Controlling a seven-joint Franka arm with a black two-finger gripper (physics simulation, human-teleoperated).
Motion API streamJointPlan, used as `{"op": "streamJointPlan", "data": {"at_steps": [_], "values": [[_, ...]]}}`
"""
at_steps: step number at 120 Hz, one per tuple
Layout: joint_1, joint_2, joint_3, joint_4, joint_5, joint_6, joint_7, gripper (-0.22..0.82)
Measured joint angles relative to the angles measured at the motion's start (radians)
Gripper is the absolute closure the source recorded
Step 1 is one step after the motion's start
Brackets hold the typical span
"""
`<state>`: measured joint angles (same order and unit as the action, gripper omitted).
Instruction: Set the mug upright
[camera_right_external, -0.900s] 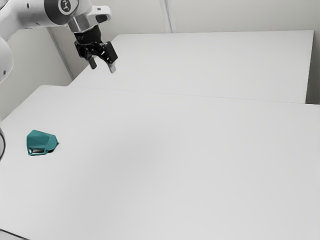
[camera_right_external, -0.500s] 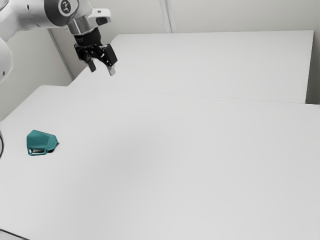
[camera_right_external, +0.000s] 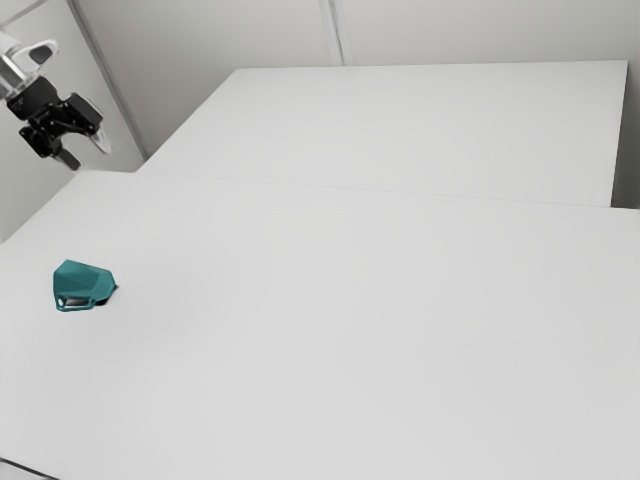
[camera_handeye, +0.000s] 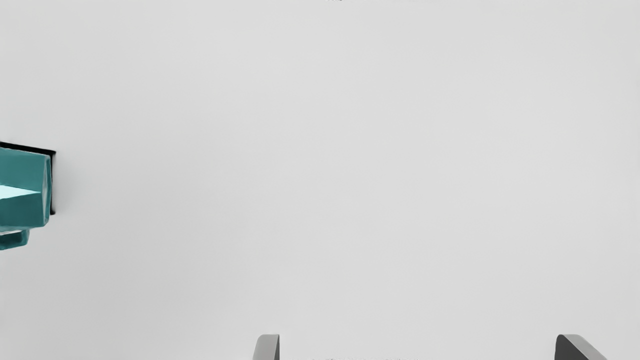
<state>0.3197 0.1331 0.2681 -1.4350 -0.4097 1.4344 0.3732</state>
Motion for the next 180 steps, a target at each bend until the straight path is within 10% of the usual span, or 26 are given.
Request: {"op": "streamJointPlan", "data": {"at_steps": [91,180], "values": [[0.494,0.565,-0.069,0.340,-0.303,-0.081,0.413,0.00],[0.532,0.750,-0.128,0.350,-0.377,-0.035,0.552,0.00]]}}
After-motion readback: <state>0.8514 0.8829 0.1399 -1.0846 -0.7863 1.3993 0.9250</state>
